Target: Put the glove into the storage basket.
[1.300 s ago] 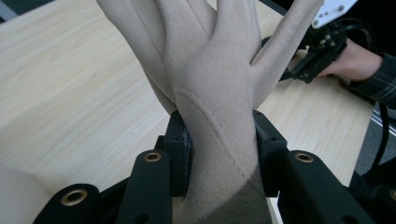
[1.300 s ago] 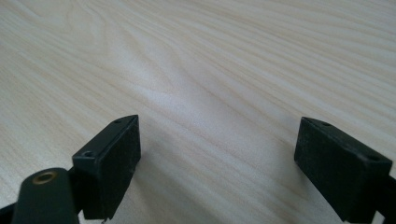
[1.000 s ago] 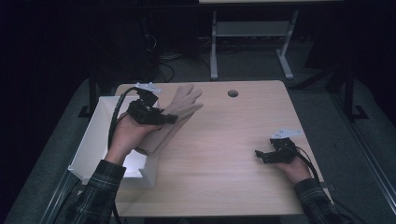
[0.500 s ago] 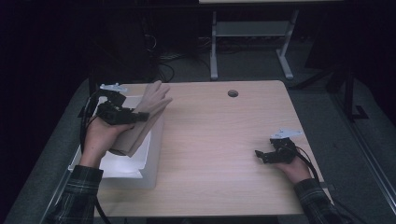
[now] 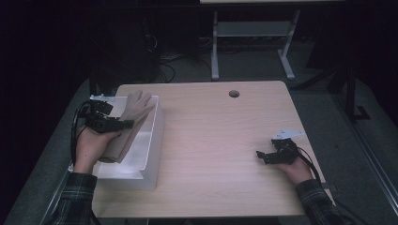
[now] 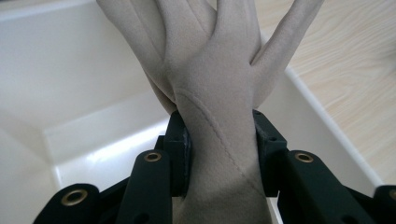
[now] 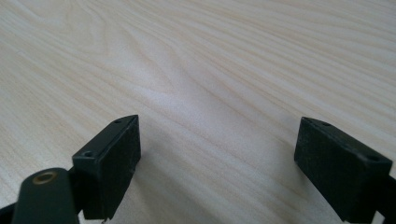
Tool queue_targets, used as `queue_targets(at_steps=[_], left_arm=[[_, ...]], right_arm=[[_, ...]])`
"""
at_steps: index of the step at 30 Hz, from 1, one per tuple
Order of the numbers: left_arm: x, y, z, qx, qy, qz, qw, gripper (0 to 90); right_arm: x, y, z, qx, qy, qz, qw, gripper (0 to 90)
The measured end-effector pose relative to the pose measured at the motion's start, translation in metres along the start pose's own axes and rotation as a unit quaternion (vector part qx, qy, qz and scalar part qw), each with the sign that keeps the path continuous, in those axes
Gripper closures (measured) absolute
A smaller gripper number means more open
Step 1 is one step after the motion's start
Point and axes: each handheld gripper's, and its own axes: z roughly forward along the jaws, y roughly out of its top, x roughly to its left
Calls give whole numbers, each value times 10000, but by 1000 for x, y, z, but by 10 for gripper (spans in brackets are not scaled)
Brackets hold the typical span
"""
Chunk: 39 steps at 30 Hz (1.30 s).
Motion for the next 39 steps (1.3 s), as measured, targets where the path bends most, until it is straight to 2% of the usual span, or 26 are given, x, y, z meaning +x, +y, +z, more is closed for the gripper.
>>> queue_targets(at_steps=[5,10,12,16,24,29,36,37,39], left_arm=[[6,-17,22,239,23,-83,9997,645],[9,-25,35,373,57,-128,9992,645],[11,-33,47,544,117,-109,9984,645],[12,-40,59,663,125,-148,9976,644],[16,-51,78,936,131,-157,9954,630],[18,-56,84,999,147,-218,9946,613],[19,-59,87,1078,174,-291,9936,498],[20,-59,86,1033,219,-266,9940,415],[21,-58,84,954,198,-303,9948,360]], right_arm=[[0,0,0,2,0,0,10000,141],[0,0,0,1,0,1,10000,142],[0,0,0,0,0,0,10000,141],[0,0,0,2,-1,4,10000,142],[0,0,0,1,-1,3,10000,142],[0,0,0,2,-1,3,10000,142],[0,0,0,2,-1,3,10000,142],[0,0,0,1,-2,2,10000,142],[0,0,0,1,-1,3,10000,142]])
